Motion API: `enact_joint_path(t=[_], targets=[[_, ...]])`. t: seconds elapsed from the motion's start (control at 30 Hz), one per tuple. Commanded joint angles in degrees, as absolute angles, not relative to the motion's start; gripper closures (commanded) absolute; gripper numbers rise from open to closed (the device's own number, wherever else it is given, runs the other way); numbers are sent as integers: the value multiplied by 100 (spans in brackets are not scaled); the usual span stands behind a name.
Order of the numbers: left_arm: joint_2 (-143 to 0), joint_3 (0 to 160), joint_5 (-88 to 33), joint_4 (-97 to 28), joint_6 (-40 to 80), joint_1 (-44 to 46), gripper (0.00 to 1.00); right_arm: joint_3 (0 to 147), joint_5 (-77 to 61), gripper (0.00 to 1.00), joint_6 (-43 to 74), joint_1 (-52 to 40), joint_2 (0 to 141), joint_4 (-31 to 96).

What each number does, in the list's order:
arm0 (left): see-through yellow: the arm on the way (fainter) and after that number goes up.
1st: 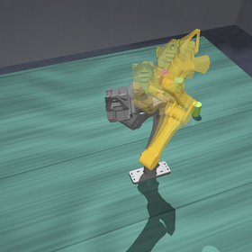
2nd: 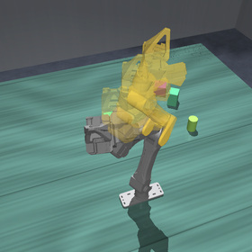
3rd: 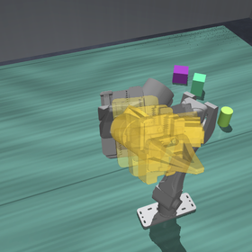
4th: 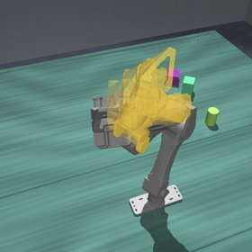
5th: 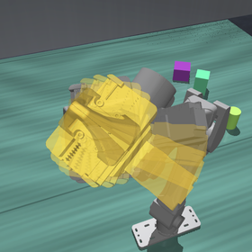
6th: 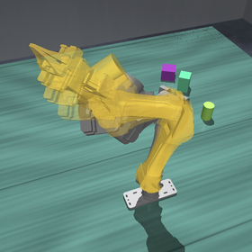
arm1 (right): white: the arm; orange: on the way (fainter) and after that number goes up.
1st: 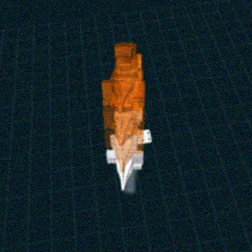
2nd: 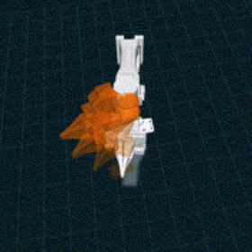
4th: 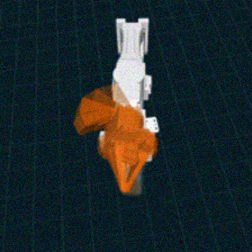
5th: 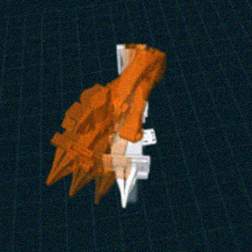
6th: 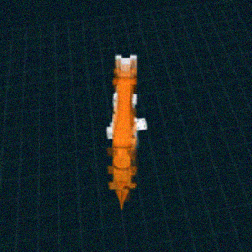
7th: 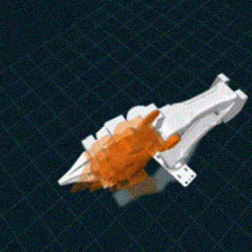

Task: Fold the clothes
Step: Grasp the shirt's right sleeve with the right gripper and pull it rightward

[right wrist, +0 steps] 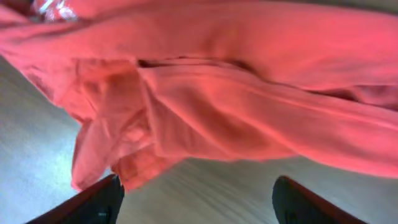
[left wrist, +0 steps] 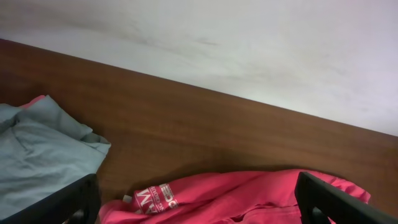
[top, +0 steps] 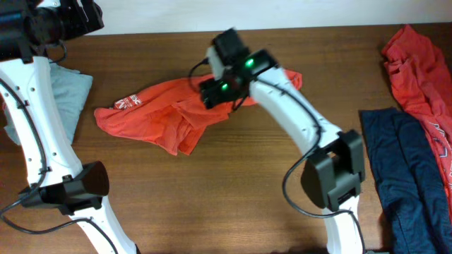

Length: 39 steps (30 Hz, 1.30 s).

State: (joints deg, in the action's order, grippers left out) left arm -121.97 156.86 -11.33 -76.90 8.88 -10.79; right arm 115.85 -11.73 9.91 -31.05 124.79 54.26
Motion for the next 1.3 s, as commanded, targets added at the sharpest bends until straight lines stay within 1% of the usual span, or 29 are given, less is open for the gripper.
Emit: enact_joint_path(t=[0.0,0.17,0.33,0.53,0.6,0.7,0.73,0.83,1.07,1.13,1.2,1.23,1.27], targets=[[-12156,15677,-1052,-7745,937,-1081,1,11233,-672,19,1125,-3542,12392,4871],[-12160,15677,-1050,-7835,937,-1081,1,11115,-246,19,1100,-3911,12731,4014],[-12182,15677,-1052,-7898,937,-1076,1,11115,-246,19,1100,-4012,13128,3454],[-12191,15574,-1052,-7894,937,-1076,1,11115,-255,25,1079,-4012,13478,3210],[-12193,15511,-1050,-7889,937,-1076,1,11115,-272,31,1037,-4012,13544,3098],[-12193,15430,-1050,-7870,937,-1076,1,11115,-272,46,1037,-4010,13579,2956],[-12193,15382,-1050,-7843,937,-1076,1,11115,-272,47,1039,-4010,13581,2917],[-12193,15288,-1050,-7791,939,-1076,1,11113,-276,49,1041,-4012,13677,2812],[-12193,15266,-1050,-7767,939,-1076,1,11115,-272,47,1041,-4005,13915,2755],[-12193,15266,-1050,-7760,937,-1076,1,11115,-272,50,1044,-4005,13979,2703],[-12193,15266,-1052,-7762,939,-1076,1,11115,-263,55,1066,-4003,13994,2650],[-12193,15266,-1052,-7765,937,-1076,1,11115,-217,63,1105,-3994,13994,2633],[-12193,15266,-1052,-7765,939,-1076,1,11115,-158,68,1144,-3981,13994,2622]])
